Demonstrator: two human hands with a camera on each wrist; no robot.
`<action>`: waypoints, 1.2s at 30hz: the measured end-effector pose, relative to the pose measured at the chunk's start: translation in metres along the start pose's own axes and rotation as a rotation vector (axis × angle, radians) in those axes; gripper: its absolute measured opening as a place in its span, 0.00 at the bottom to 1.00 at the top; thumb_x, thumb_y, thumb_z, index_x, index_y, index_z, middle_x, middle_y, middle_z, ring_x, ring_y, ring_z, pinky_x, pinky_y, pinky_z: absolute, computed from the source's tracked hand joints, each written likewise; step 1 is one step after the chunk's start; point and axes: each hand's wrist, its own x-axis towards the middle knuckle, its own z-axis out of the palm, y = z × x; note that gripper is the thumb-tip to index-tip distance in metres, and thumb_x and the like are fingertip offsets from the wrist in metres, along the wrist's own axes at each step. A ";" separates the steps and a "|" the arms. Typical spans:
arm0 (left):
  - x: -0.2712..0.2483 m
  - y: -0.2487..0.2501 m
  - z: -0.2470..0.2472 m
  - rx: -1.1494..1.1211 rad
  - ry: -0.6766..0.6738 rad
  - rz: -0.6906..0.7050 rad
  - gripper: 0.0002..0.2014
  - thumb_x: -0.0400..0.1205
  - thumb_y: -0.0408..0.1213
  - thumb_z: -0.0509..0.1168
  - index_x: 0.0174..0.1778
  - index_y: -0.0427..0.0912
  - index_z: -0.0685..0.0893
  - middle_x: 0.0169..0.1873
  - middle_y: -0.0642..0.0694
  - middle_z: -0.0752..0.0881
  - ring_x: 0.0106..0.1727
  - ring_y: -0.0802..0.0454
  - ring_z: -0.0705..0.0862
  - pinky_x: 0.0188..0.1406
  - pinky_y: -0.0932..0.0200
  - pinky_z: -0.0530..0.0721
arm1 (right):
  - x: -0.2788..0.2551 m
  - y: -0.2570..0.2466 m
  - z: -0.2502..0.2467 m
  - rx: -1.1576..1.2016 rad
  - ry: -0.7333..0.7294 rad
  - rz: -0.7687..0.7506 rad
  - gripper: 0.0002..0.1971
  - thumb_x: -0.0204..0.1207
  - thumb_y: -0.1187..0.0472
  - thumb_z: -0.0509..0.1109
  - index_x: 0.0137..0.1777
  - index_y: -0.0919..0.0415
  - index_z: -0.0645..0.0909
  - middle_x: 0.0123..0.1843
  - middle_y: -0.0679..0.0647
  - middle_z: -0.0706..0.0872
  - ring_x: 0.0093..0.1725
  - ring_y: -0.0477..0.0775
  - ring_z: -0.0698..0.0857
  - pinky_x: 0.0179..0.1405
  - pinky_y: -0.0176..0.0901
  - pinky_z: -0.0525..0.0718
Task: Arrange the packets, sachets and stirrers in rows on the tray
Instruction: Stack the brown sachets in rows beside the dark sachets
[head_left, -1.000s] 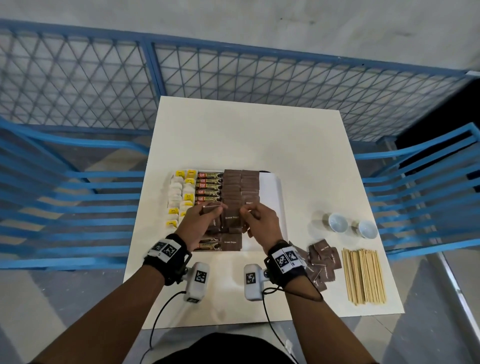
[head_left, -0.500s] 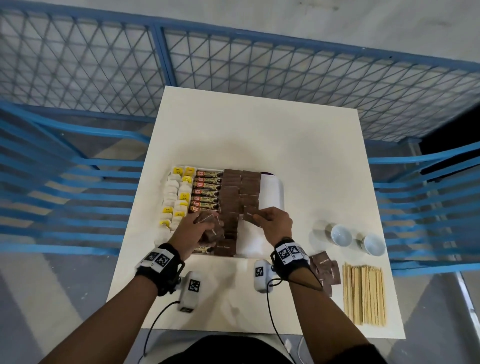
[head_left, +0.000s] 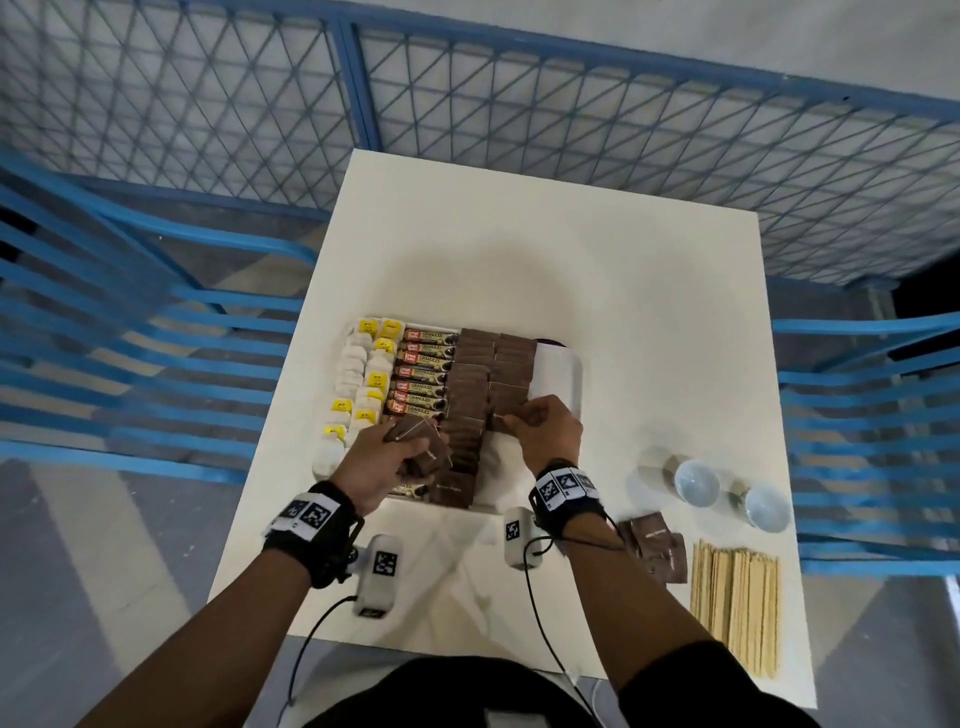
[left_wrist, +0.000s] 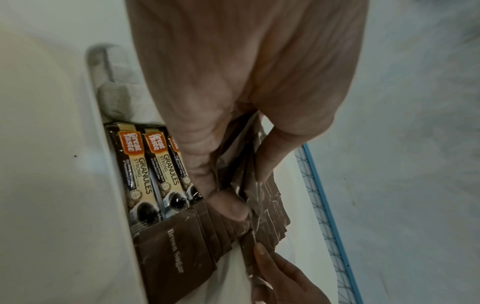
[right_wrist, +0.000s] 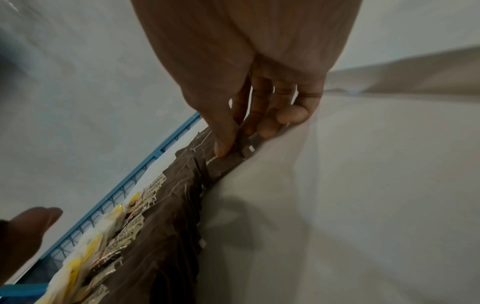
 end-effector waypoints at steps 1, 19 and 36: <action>0.000 0.001 0.000 -0.005 0.006 0.001 0.14 0.85 0.22 0.63 0.62 0.38 0.86 0.54 0.36 0.92 0.49 0.41 0.93 0.44 0.45 0.91 | 0.000 0.000 0.000 -0.004 0.002 0.002 0.16 0.66 0.53 0.85 0.48 0.52 0.83 0.40 0.43 0.88 0.43 0.46 0.86 0.46 0.39 0.85; 0.002 0.007 0.004 -0.033 0.046 0.004 0.08 0.82 0.26 0.71 0.57 0.36 0.87 0.46 0.37 0.92 0.45 0.38 0.92 0.38 0.46 0.92 | -0.010 -0.002 -0.006 0.022 0.009 0.043 0.17 0.67 0.54 0.85 0.50 0.54 0.82 0.41 0.47 0.88 0.42 0.45 0.84 0.35 0.21 0.71; 0.002 0.013 0.027 -0.013 0.125 0.004 0.10 0.84 0.37 0.73 0.58 0.37 0.87 0.49 0.33 0.90 0.48 0.33 0.90 0.42 0.33 0.91 | -0.032 -0.037 -0.002 0.039 -0.311 -0.378 0.04 0.74 0.57 0.80 0.43 0.47 0.88 0.38 0.38 0.89 0.39 0.35 0.86 0.46 0.33 0.83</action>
